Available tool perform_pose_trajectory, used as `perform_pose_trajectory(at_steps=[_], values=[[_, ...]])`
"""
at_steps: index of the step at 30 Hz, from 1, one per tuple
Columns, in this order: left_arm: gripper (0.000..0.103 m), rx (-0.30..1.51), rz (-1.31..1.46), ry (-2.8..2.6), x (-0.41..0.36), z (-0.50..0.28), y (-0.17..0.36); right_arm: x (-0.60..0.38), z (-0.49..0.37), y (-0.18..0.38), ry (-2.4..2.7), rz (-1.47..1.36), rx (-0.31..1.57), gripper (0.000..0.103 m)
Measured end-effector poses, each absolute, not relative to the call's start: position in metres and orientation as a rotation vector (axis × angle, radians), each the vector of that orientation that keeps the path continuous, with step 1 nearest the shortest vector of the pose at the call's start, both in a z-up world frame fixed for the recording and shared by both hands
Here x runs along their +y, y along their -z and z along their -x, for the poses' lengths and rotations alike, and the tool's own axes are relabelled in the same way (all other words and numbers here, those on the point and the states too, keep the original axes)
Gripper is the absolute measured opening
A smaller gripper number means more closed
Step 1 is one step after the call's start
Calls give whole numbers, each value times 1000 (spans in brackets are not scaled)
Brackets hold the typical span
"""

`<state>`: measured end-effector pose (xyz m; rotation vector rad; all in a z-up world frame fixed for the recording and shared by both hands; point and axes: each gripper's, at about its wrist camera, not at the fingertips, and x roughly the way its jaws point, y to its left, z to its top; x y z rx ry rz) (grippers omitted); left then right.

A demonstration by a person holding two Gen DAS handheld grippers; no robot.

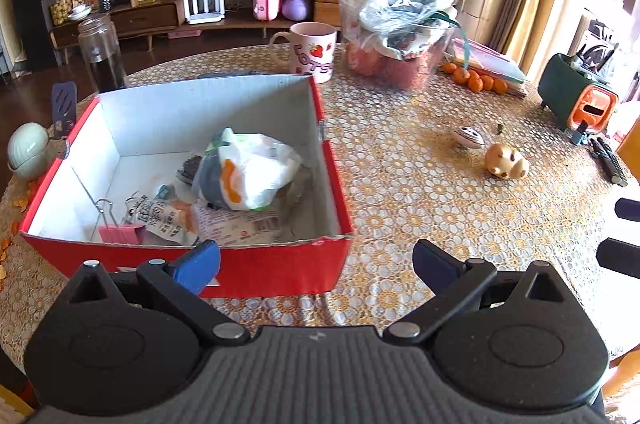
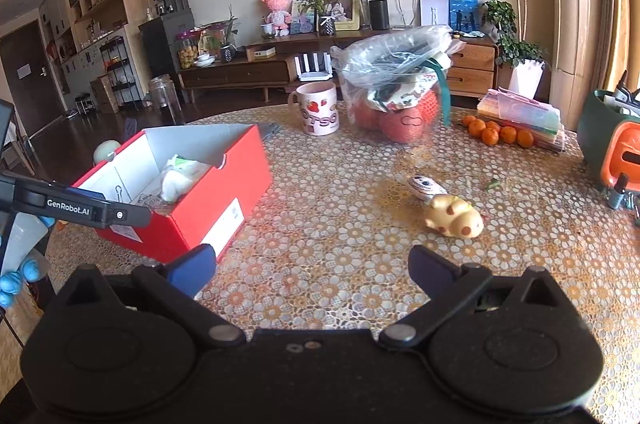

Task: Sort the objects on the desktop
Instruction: 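Move both tools back from the box to the remaining toys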

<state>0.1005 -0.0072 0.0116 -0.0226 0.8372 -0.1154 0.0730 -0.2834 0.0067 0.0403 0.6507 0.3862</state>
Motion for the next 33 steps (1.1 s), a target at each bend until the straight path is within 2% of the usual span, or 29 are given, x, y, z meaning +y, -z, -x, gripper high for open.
perform_pose_trajectory(at_steps=[17,33], values=[[103,849,-91,244,-128,-158,-1,-361,-98,24,-268,-75,685,102],[103,914,-161,245,-182,-249,24,-374,-163,49,-264,-25,717,102]])
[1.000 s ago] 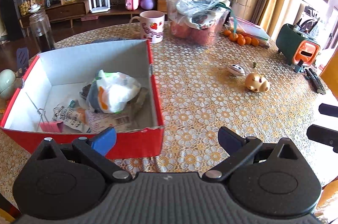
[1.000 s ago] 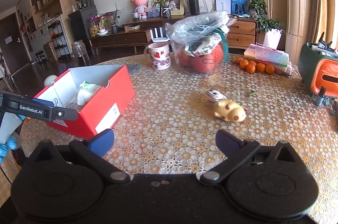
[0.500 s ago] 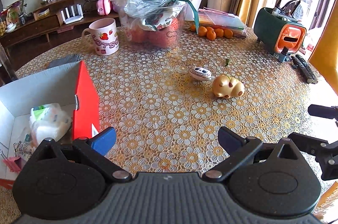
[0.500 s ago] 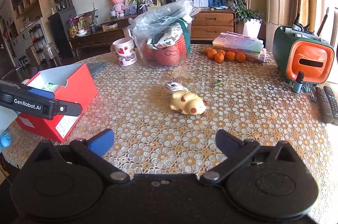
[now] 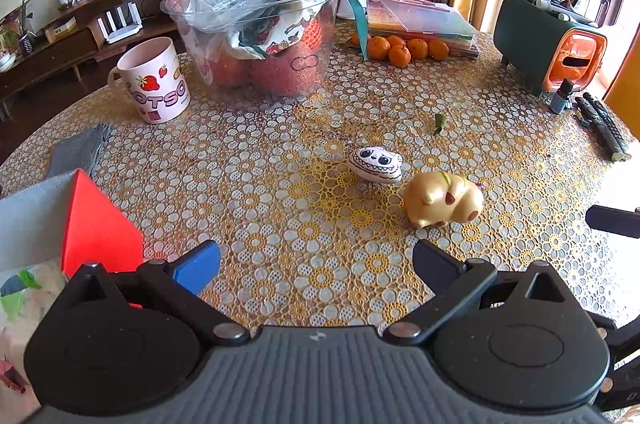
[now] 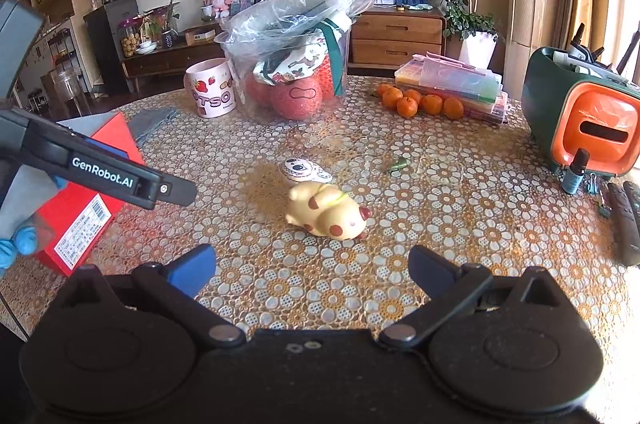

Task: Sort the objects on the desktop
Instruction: 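Move both tools back from the box to the remaining toys, then grasp the white plush doll with the left tool while the right tool grasps the yellow squishy toy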

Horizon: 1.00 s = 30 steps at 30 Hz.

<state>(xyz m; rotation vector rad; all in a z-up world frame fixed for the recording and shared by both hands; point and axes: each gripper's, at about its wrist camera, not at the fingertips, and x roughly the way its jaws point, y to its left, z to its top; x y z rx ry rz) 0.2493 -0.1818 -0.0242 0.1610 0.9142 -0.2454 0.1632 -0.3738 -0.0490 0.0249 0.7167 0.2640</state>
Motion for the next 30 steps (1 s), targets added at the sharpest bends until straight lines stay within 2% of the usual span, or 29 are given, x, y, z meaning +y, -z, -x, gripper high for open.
perform_pose_trajectory(at_steps=[16,30], values=[[103,909,-246,326,-223,-323,51,-364,-221,76,-296,4,756,102],[103,1007,-274,386,-257,-375,86,-356,-256,97,-309,17,782,101]])
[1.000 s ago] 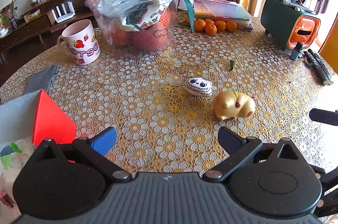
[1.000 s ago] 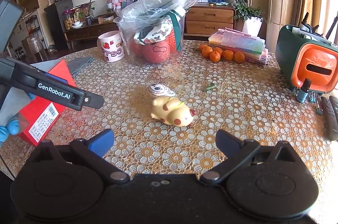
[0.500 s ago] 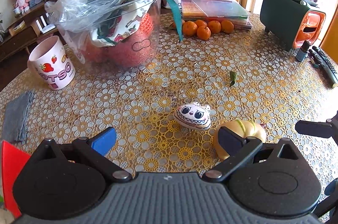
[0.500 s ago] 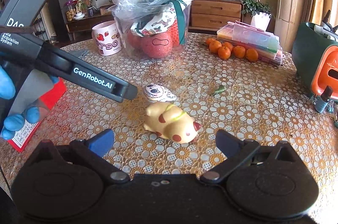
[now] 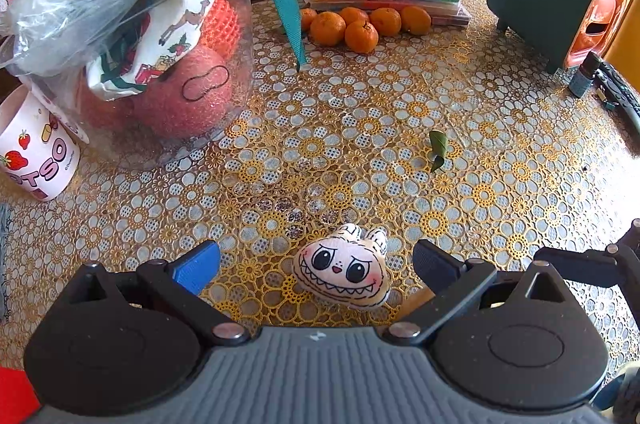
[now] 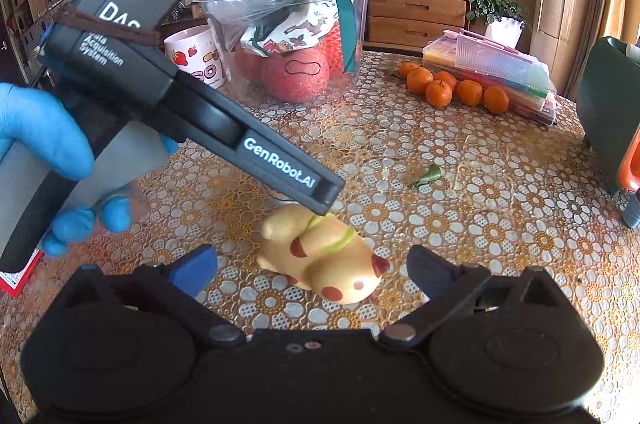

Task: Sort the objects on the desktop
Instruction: 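Grasp the white plush doll with the left tool while the right tool grasps the yellow squishy toy, then carry the plush doll and yellow toy with both tools over the red shoebox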

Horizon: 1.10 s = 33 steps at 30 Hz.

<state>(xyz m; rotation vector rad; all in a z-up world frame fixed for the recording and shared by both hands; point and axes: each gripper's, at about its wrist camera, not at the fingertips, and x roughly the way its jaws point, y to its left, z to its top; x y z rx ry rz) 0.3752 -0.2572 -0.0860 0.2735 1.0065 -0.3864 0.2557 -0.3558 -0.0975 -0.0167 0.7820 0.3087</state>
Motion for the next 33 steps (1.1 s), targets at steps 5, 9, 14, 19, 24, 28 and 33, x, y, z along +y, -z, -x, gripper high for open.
perform_pose_trajectory(at_steps=[5,9,14,19,24,28,33], values=[[103,1050,-229,355,-255,-385,97,-354,-265,107,-301,9,795,96],[102,1049,-225,353,-255,-384,101,-353,-269,113,-296,0,804,90],[93,1045,-218,369,-256,-382,102,-354,-272,117,-286,-13,819,79],[67,1040,-211,383,-258,-380,100,-353,-271,117,-282,-13,817,78],[49,1047,-189,405,-256,-377,96,-352,-268,116,-268,-14,807,75],[48,1043,-187,403,-253,-370,92,-354,-265,113,-245,-15,798,72],[48,1037,-173,402,-245,-356,77,-356,-256,106,-241,-15,802,72]])
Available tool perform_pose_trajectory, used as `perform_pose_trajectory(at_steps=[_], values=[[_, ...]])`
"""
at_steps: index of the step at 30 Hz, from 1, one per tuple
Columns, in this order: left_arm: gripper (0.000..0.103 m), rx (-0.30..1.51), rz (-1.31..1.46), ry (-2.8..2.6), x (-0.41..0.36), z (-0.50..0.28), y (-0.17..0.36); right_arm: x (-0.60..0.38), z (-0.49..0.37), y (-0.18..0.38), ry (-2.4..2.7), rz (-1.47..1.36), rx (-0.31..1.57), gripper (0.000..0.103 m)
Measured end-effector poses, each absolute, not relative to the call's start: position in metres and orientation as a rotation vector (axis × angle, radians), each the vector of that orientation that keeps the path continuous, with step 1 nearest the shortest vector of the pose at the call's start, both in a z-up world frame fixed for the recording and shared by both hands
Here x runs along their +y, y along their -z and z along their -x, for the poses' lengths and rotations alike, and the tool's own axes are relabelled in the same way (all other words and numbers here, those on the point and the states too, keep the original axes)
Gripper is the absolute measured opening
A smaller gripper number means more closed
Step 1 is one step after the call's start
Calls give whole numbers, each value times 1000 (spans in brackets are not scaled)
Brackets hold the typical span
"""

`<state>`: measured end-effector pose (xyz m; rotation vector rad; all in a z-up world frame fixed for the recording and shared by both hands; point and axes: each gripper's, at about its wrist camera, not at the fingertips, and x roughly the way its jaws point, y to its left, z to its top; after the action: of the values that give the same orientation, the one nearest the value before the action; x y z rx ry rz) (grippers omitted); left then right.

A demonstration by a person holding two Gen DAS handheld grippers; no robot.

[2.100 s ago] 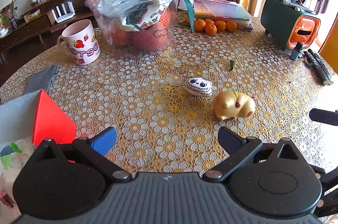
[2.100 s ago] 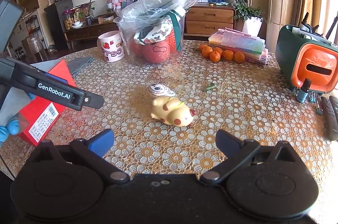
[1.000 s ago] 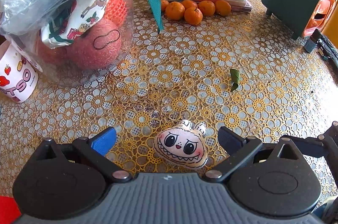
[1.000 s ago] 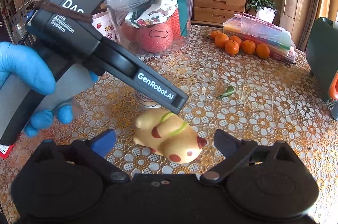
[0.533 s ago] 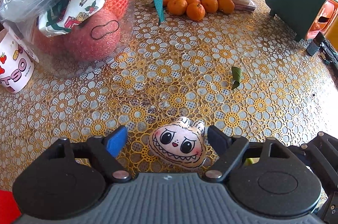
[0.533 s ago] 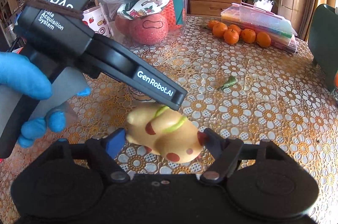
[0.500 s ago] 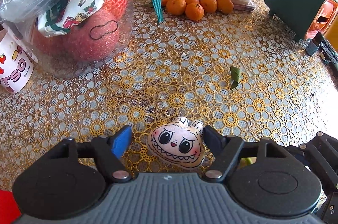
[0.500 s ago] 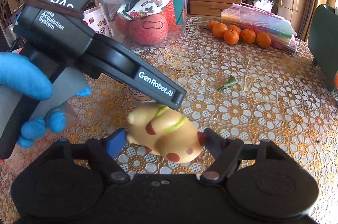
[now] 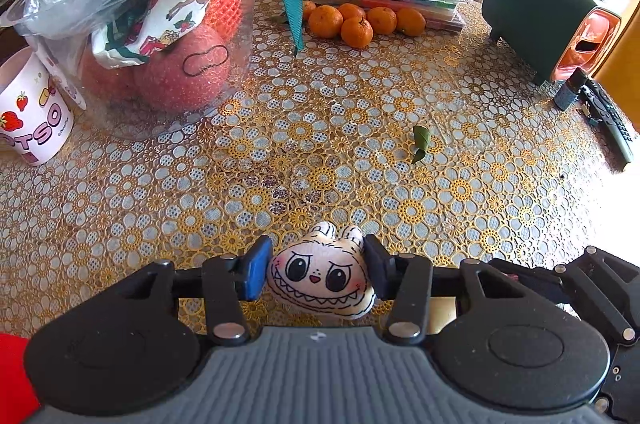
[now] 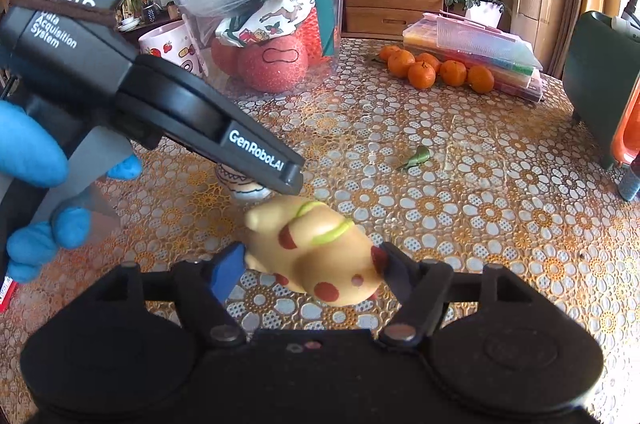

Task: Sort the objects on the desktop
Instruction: 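Carry the plush doll and yellow toy with both tools over the red shoebox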

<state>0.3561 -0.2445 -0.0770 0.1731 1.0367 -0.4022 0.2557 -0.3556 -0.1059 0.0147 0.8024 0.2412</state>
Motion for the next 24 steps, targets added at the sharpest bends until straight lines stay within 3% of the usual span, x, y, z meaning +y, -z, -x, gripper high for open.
perform_pose_trajectory(at_steps=[24], values=[[48,937,-109,394,-151,-211,-31,-318,-152,9,-306,-2,739,72]])
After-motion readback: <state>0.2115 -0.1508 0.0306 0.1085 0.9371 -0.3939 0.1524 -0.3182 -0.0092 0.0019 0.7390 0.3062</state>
